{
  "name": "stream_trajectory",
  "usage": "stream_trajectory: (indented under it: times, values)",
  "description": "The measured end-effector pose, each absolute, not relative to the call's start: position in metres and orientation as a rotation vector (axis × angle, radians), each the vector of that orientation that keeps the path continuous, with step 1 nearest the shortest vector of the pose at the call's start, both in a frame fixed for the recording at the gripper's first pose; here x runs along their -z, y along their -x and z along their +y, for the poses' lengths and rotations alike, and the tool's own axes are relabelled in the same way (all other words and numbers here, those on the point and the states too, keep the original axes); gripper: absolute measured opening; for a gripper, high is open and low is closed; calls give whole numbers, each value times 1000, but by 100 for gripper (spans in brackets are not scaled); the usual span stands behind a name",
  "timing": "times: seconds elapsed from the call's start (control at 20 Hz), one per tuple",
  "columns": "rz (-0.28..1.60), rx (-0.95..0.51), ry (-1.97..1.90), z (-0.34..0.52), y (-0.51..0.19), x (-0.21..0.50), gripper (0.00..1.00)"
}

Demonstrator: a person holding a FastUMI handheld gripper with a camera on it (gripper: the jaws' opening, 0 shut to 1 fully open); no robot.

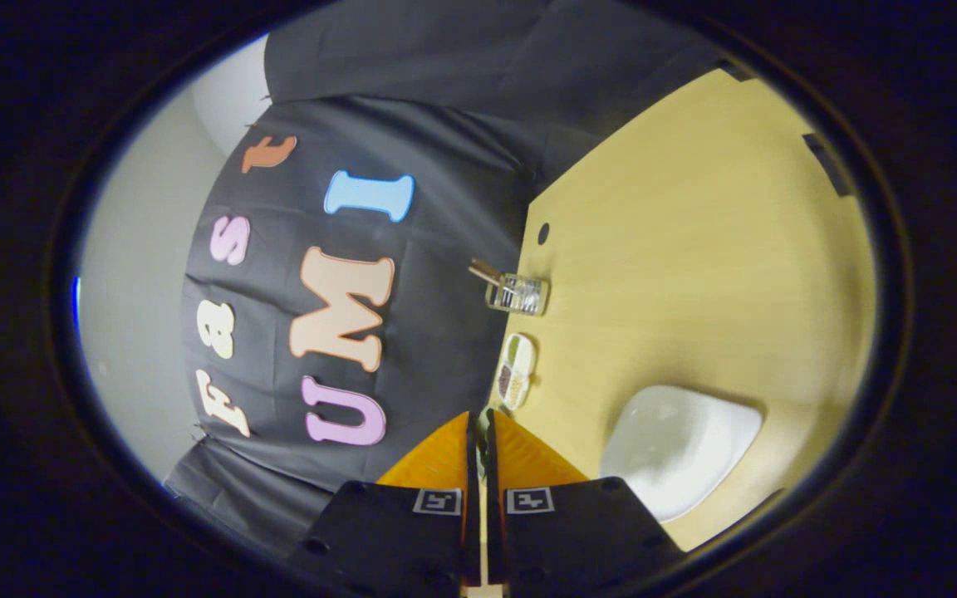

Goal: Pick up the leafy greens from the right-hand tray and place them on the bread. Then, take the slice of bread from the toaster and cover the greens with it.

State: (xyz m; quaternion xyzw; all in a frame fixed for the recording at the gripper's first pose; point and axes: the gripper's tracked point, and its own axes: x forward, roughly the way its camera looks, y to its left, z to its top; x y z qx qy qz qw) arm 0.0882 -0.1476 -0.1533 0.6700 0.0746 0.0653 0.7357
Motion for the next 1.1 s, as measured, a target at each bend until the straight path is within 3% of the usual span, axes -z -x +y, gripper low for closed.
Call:
stream_trajectory:
  times: [0.35,0.65,1.1]
  values:
    - [233,-237,-1601,-50,-50,133,6]
    - [343,-296,-1611,16,-31,156,5]
    - [453,-188,-1517,22,-49,233,5]
